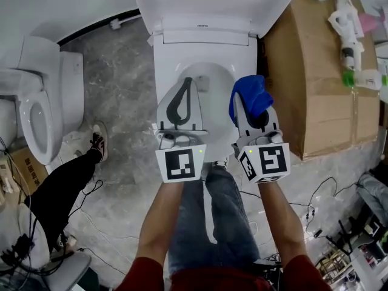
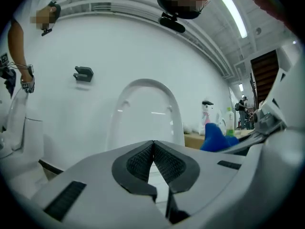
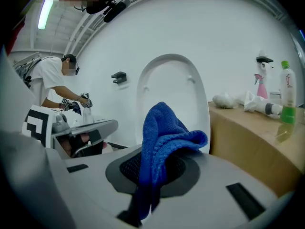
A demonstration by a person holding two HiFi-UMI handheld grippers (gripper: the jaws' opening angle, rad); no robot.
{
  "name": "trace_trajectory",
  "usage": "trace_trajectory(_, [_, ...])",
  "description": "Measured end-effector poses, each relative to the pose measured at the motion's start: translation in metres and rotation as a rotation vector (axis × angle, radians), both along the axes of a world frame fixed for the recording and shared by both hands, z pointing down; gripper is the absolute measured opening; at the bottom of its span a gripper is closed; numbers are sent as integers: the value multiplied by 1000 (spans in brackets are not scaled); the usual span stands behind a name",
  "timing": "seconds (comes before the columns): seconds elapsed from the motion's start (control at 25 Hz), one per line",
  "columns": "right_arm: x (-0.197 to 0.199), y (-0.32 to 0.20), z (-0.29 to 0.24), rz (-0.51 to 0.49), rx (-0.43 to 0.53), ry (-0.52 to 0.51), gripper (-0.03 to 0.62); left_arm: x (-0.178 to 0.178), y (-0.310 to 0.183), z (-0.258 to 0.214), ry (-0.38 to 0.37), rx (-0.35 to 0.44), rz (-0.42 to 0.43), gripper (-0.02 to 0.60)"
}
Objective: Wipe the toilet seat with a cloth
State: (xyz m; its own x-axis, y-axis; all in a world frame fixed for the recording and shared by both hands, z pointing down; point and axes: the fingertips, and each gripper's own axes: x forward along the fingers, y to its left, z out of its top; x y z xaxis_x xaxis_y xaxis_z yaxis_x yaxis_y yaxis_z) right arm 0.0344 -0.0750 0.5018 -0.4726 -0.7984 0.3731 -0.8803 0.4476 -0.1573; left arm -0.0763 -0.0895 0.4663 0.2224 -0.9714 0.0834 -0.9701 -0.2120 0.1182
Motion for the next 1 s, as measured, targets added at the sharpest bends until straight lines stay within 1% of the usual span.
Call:
trace_trajectory(0.12, [-6, -25, 25, 19, -41, 27, 58, -9, -3, 1, -4, 0, 2, 15])
trace_trajectory(0.44, [-24, -132, 124, 79, -243, 158, 58, -58, -9, 19, -10, -37, -15, 17])
trace_trajectory(0.56, [-26, -153, 162, 99, -353, 235, 58, -80, -12, 27, -19, -54, -20, 16])
trace_trajectory(0.64, [-27, -157, 184, 125, -415, 260, 58, -95, -16, 32, -19, -59, -30, 17])
trace_trajectory(0.72, [-32, -161, 196, 144, -426, 262, 58, -109, -19, 38, -20, -64, -38, 17])
trace_trajectory(0.84, [-51, -172, 199, 143, -394, 267, 58, -129, -23, 48, -37, -70, -40, 16])
trace_trajectory(0.92, [-73, -176, 198, 124, -385, 254, 58, -143, -24, 53, -39, -74, -54, 16])
trace_trajectory(1.0, [-103, -178, 197, 81, -375, 248, 58, -155, -23, 57, -31, -81, -76, 16])
